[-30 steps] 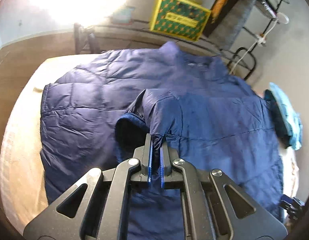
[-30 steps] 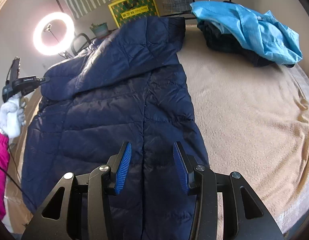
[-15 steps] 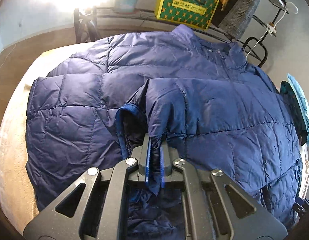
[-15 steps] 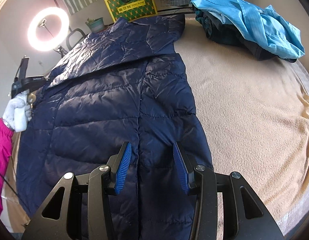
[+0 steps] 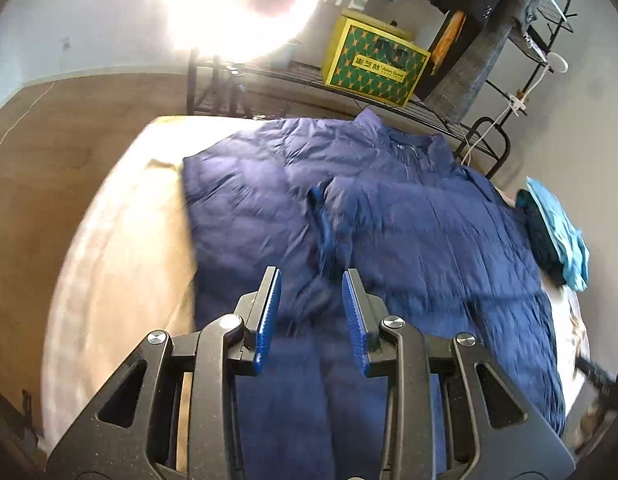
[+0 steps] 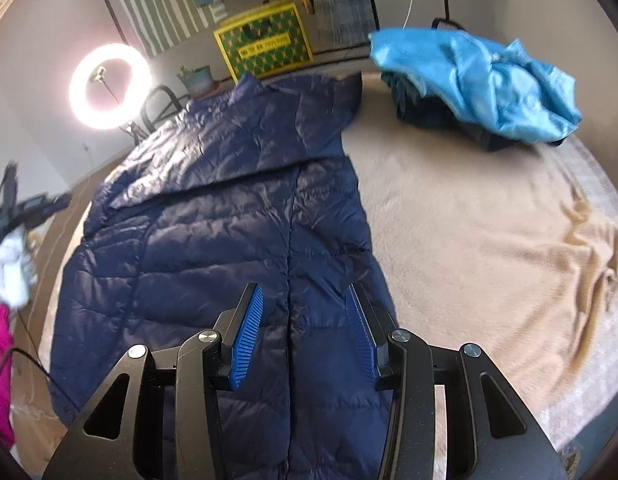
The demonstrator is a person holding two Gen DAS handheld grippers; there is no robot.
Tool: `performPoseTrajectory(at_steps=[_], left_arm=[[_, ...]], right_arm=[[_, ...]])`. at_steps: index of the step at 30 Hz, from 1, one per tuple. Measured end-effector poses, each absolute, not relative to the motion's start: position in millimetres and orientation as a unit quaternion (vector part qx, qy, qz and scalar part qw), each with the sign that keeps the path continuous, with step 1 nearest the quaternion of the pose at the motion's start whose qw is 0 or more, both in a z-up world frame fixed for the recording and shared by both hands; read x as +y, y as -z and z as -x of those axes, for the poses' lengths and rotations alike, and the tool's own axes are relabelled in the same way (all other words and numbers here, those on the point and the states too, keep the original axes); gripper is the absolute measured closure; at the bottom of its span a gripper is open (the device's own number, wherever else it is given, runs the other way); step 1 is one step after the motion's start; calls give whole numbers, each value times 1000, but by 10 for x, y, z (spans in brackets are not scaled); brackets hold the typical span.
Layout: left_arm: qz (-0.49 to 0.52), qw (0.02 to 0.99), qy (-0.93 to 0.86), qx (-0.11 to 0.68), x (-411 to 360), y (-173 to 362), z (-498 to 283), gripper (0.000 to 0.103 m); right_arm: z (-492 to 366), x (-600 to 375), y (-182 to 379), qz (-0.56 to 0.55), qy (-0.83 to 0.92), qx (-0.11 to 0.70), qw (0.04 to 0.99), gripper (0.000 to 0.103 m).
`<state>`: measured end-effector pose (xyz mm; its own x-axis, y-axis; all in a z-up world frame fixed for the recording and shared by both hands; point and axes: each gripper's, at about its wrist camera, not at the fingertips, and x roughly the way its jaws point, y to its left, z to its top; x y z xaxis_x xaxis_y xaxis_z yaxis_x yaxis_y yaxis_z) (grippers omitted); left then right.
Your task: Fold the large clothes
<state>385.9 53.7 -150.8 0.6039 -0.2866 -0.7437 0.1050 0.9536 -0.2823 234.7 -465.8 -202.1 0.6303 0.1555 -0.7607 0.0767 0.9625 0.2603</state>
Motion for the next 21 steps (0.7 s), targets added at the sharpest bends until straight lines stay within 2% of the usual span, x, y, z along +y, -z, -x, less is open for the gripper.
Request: performPoseTrajectory(at_steps=[2, 4, 6, 7, 9, 19, 21], left_arm=[[113, 888, 113, 432, 694, 1484, -3557, 71], [125, 883, 117, 437, 860, 1479, -3212, 65], [139, 880, 116, 439, 1024, 1492, -2853, 55], [145, 879, 116, 439, 1086, 1502, -2692, 54], [162, 874, 114, 443, 1205, 1542, -2392, 50], [237, 838, 111, 478, 1492, 1972, -1380, 49], [247, 832, 114, 483, 1489, 2073, -1273, 44]], right_arm=[[-2240, -4685, 1916, -136, -20, 417, 899, 59], [-2155, -4722, 1832, -135, -17, 404, 905, 47], [-2045, -4762, 1748, -134, -14, 389, 911, 39], [-1982, -4791, 1708, -134, -13, 382, 914, 36], [-1869, -4844, 1651, -133, -12, 372, 919, 35], [-1323, -5167, 1767, -132, -19, 389, 911, 35], [-1240, -5214, 1869, -138, -23, 405, 904, 35]])
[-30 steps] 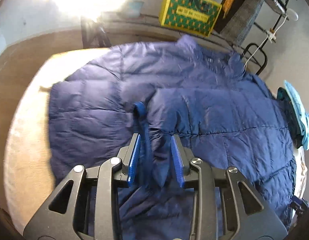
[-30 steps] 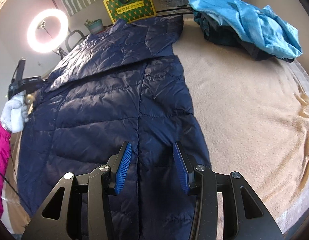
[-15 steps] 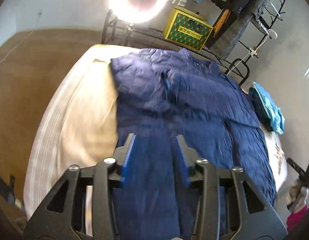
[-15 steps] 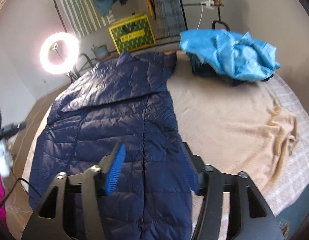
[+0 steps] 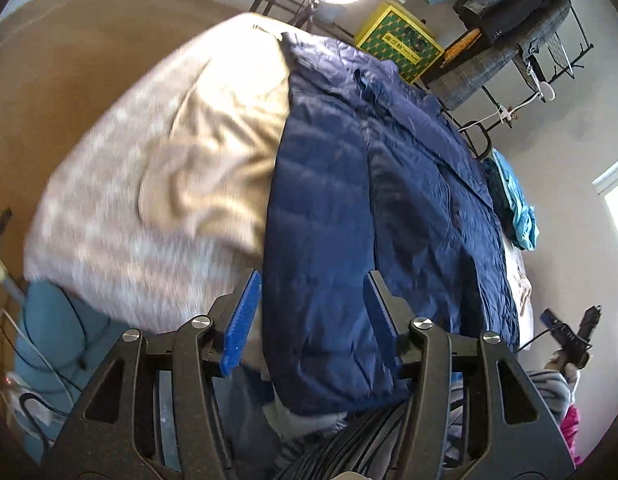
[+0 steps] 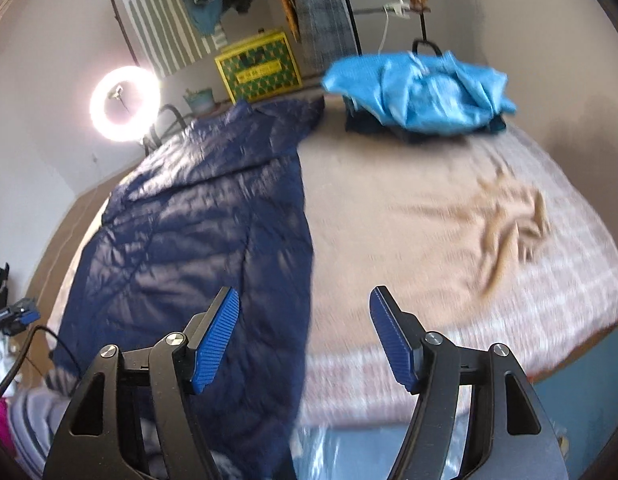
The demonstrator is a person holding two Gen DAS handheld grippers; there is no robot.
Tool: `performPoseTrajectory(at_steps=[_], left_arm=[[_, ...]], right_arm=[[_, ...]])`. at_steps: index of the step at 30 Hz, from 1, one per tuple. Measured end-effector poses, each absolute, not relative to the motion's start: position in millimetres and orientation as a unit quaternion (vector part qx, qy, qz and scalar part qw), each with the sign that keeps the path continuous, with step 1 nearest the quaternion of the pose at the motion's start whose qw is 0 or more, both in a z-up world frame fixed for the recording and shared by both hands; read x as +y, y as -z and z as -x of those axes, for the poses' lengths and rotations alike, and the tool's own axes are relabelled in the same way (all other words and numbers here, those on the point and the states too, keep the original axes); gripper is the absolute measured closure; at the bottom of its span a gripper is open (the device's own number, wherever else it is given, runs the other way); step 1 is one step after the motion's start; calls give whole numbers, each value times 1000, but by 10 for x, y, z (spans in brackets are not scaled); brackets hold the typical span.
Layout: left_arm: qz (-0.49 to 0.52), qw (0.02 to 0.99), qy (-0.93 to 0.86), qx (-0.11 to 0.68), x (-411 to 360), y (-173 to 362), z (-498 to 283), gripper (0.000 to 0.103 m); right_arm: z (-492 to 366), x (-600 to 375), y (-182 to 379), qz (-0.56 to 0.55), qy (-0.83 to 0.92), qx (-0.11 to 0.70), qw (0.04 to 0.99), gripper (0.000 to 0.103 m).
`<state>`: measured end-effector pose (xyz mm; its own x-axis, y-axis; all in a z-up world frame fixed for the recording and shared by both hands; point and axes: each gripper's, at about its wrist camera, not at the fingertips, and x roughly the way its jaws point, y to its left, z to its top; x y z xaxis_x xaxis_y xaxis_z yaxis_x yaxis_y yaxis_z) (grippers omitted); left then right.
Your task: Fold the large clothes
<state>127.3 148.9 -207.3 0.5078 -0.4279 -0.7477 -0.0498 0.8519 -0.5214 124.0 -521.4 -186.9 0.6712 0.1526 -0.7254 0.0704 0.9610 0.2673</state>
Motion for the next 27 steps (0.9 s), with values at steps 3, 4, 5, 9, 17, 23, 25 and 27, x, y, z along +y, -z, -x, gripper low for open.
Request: performPoseTrajectory(at_steps=[3, 4, 5, 9, 17, 23, 25, 27], left_arm=[[272, 820, 117, 489, 1499, 2220, -1199, 42], [283, 815, 119, 492, 1515, 2267, -1184, 42], [296, 809, 120, 494, 1531, 2321, -1166, 42], [325, 797, 122, 495, 1574, 2479, -1116, 42], [345, 779, 145, 503, 1516, 2696, -1029, 42], [362, 764, 161, 510, 1446, 2857, -1047, 42], [371, 757, 165, 512, 1424, 2918, -1061, 42], [386, 747, 173, 513, 1402, 2988, -1063, 42]], right_arm=[[-1089, -5266, 2035, -146, -31, 426, 893, 35], [-1041, -5278, 2086, -149, -33, 431, 890, 35], [-999, -5285, 2134, -153, -36, 435, 887, 35], [-866, -5291, 2304, -172, -53, 444, 878, 35], [-837, -5196, 2576, -196, -81, 462, 861, 35], [-877, -5118, 2720, -209, -100, 475, 849, 35], [-888, -5110, 2763, -215, -104, 479, 845, 35], [-903, -5102, 2798, -221, -109, 480, 842, 35]])
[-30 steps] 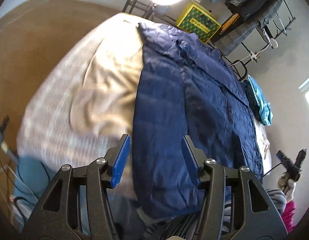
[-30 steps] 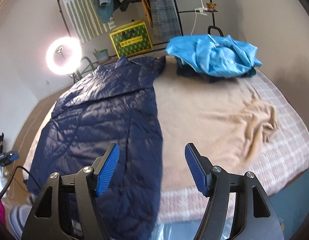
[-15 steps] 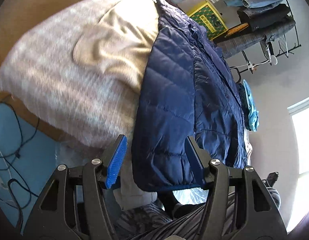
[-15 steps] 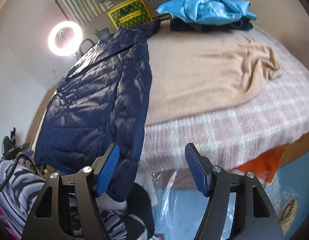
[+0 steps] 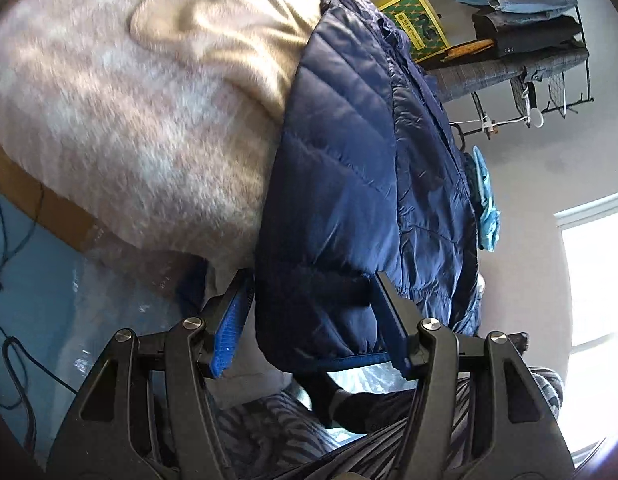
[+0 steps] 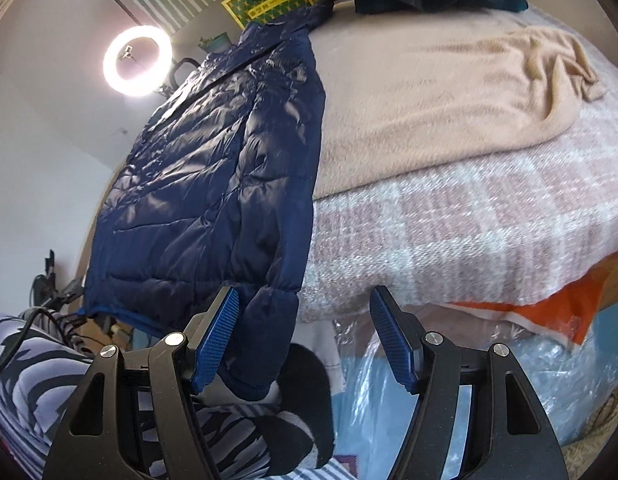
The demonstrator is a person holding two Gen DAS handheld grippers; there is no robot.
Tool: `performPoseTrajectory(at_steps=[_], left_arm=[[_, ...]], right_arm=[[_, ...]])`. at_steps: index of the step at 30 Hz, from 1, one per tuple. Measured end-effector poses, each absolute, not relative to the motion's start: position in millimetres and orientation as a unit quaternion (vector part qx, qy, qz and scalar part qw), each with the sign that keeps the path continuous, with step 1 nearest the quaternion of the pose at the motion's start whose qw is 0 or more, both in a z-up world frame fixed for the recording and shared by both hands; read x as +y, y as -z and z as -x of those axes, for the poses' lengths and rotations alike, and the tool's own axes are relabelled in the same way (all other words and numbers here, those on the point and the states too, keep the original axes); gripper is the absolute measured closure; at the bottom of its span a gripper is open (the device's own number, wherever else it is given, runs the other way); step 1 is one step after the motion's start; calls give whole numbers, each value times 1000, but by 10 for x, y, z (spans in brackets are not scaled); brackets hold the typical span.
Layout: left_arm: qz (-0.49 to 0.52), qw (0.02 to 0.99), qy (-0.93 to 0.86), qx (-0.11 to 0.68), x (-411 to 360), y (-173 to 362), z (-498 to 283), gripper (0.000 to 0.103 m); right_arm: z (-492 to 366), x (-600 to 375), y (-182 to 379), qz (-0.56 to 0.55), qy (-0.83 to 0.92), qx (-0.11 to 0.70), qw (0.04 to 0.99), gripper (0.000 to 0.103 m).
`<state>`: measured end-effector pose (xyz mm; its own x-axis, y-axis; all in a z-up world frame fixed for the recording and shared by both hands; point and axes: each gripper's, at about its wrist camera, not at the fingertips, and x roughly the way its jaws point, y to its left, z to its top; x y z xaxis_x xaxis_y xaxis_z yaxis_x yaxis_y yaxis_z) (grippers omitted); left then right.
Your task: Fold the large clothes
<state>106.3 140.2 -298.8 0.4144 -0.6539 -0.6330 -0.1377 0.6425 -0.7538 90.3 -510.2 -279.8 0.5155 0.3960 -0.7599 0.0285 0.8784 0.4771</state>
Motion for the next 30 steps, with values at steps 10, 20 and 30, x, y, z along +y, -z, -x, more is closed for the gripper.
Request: performPoseTrajectory(at_steps=[10, 20, 30], left_arm=[[382, 744, 200, 510, 1269, 2973, -1039, 67], [348, 765, 212, 498, 1251, 2671, -1016, 92], [358, 787, 233, 446, 1316, 2135, -1073, 95]], right_arm=[[-967, -4960, 2884, -237, -145, 488, 828, 35], [-954, -4851, 2989, -247, -189, 501, 807, 45], [-881, -4807, 2487, -275, -213, 451, 822, 97]])
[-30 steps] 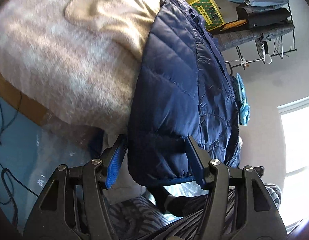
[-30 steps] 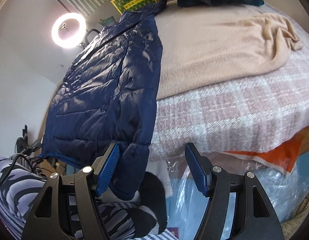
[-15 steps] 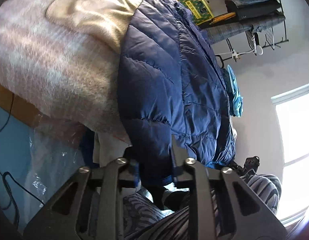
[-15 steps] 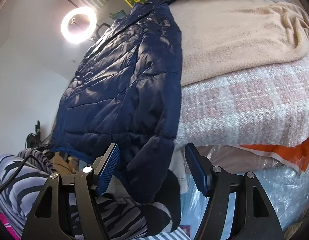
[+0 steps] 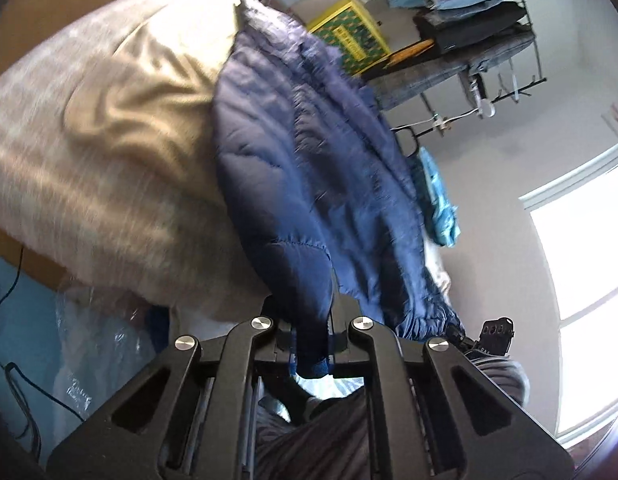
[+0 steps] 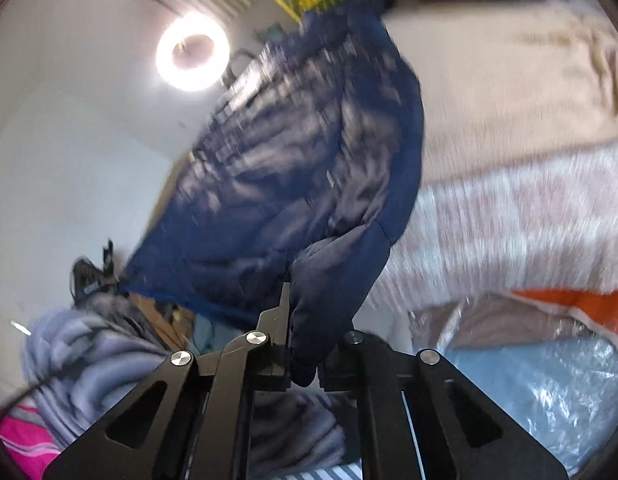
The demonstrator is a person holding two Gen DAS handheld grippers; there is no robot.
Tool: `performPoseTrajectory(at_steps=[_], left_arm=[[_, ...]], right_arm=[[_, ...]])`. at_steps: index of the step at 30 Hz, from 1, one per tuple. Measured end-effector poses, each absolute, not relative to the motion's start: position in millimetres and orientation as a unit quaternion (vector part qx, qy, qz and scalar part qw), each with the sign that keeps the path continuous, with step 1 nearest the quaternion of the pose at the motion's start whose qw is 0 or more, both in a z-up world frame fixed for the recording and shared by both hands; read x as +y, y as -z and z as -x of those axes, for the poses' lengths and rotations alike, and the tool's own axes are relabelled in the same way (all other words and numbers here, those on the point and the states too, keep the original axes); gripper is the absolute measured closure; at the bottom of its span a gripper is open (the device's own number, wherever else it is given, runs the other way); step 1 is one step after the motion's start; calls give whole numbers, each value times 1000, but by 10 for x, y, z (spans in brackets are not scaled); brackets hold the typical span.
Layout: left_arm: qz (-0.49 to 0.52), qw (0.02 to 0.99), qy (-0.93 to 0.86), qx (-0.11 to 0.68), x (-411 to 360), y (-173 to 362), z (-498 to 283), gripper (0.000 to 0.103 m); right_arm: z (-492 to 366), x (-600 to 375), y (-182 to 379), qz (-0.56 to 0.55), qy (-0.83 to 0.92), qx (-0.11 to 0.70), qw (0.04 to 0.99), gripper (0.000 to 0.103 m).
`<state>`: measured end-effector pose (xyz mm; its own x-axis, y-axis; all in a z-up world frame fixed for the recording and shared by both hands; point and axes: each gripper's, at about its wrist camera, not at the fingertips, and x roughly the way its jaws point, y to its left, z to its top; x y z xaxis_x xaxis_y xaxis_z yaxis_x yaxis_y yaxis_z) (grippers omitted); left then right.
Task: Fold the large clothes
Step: 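Fold the hem up toward the collar with both tools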
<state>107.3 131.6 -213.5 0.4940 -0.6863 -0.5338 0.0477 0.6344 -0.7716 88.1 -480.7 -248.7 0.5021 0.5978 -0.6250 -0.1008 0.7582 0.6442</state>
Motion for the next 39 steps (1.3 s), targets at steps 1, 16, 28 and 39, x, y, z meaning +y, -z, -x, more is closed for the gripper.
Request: performPoseTrajectory(at_steps=[1, 16, 28, 39], left_arm=[[354, 790, 235, 442, 1320, 2083, -1090, 96], [322, 846, 239, 352, 1435, 948, -1664, 97], [303, 864, 228, 332, 1326, 595, -2811, 97], [275, 876, 190, 349, 1095, 730, -4102, 97]], right_arm=[[-887, -4815, 2382, -276, -210, 437, 830, 97], [-1426, -4769, 1213, -270, -183, 313, 892, 98], [-2307, -4754, 804, -249, -150, 297, 909, 98], [-3404, -4785, 828, -219, -111, 316, 916, 98]])
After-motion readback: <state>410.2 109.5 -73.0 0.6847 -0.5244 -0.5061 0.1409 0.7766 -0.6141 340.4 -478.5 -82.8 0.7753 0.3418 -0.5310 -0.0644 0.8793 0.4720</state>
